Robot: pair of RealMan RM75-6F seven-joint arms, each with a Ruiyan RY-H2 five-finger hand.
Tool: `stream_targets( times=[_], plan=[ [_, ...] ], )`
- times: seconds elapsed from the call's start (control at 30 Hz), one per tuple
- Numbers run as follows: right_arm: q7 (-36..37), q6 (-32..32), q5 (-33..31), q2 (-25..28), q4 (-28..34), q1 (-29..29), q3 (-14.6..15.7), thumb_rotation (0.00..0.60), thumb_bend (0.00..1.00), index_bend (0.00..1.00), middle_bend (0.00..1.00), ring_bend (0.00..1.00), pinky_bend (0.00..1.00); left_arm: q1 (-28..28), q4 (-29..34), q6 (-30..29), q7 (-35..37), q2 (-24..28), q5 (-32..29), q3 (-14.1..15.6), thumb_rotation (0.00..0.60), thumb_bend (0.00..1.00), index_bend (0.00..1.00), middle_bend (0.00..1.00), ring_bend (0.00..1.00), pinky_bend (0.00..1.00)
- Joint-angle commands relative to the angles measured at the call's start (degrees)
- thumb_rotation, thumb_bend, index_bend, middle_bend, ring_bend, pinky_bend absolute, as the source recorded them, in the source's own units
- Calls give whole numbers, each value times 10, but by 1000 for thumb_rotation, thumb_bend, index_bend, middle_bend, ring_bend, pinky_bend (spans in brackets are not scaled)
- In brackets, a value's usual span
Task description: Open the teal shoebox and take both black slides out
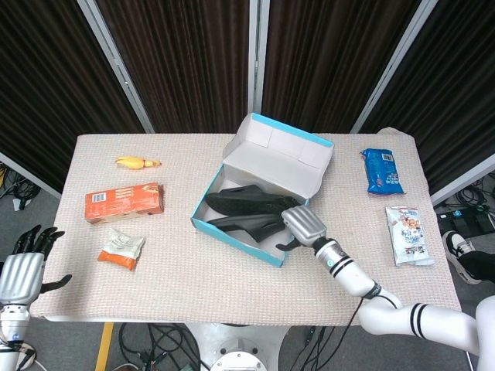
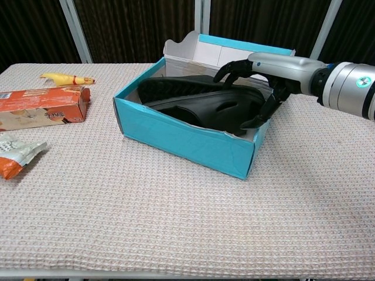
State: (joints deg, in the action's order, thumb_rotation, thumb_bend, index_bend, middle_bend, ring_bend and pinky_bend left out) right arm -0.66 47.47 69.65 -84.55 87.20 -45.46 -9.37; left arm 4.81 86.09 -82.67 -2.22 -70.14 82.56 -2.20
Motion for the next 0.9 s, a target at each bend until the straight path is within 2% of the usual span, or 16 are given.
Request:
stream_targets(
  times=[0.03,0.17,0.33,0.47,0.6,0.77,0.9],
  plan=[
    [-7,-3,-3,-8,-6,-5,0,600,66,182,243,90,124,0,0,1,0,-1,-1,0,600,0,196,139,37,112],
    [-28,-13,-12,-29,-27,-19,-6,600,112,190,249,92,199,2,0,3,0,-1,0,0,600,0,196,139,37,112],
    [-89,-14,-28,-65,-68,-40,-7,600,131,234,286,131,287,-1,0,-3,2,-1,2,0,600,0,196,139,37,112],
    [-137,0,-40,-92,-94,-47,-5,600,168,331,349,209,374,-3,0,-4,3,-1,0,0,600,0,210,139,37,112],
    [-176,14,-45,-118,-120,-52,-3,600,266,462,432,307,467,-4,-3,-5,6,-3,0,1,600,0,216,139,37,112],
    [-165,37,-23,-126,-126,-49,-8,600,466,659,543,428,565,-5,-5,-7,9,-3,2,0,600,0,217,139,37,112],
    [-138,52,4,-105,-100,-44,-14,600,511,689,554,435,570,-5,-6,-6,10,-2,0,0,600,0,217,139,37,112]
  ],
)
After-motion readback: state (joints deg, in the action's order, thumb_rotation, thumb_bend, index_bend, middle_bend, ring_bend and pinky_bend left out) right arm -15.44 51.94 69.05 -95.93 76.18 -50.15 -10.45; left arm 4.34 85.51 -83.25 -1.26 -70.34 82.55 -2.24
